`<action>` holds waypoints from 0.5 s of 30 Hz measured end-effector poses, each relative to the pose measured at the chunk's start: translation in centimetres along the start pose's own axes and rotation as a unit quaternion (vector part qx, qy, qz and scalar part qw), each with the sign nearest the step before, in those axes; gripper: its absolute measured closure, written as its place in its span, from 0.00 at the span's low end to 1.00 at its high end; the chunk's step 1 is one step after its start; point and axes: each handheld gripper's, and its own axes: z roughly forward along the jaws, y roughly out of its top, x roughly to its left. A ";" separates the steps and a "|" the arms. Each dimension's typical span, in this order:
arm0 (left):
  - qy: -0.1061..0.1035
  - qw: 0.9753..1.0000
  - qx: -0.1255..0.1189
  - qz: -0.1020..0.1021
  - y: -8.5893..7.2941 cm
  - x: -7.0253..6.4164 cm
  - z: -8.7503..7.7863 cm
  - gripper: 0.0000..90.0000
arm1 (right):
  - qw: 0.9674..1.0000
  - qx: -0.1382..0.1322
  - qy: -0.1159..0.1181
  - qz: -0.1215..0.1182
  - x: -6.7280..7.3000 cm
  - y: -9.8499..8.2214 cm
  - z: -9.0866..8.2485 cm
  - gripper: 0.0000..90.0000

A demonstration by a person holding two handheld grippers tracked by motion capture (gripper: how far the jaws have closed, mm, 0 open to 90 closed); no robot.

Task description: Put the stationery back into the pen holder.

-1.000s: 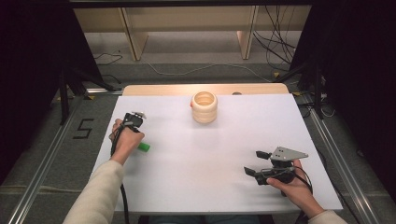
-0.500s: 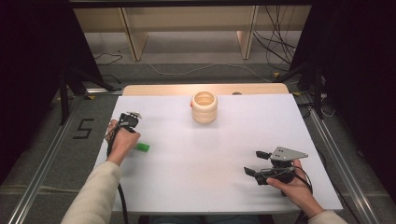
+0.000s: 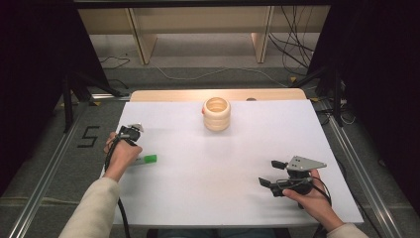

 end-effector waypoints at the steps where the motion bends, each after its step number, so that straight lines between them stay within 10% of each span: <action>1: -0.003 1.000 0.000 0.000 -0.2 0.0 0.0 1.00 | 1.000 -0.001 0.000 0.002 0.0 0.0 0.0 0.19; 9: -0.009 1.000 -0.010 0.019 -1.0 0.3 -0.1 0.96 | 1.000 -0.001 -0.001 0.002 0.0 0.0 0.0 0.19; 15: -0.010 0.996 -0.070 0.045 -1.5 1.3 -0.8 0.81 | 1.000 -0.003 0.000 0.002 0.0 0.0 0.0 0.19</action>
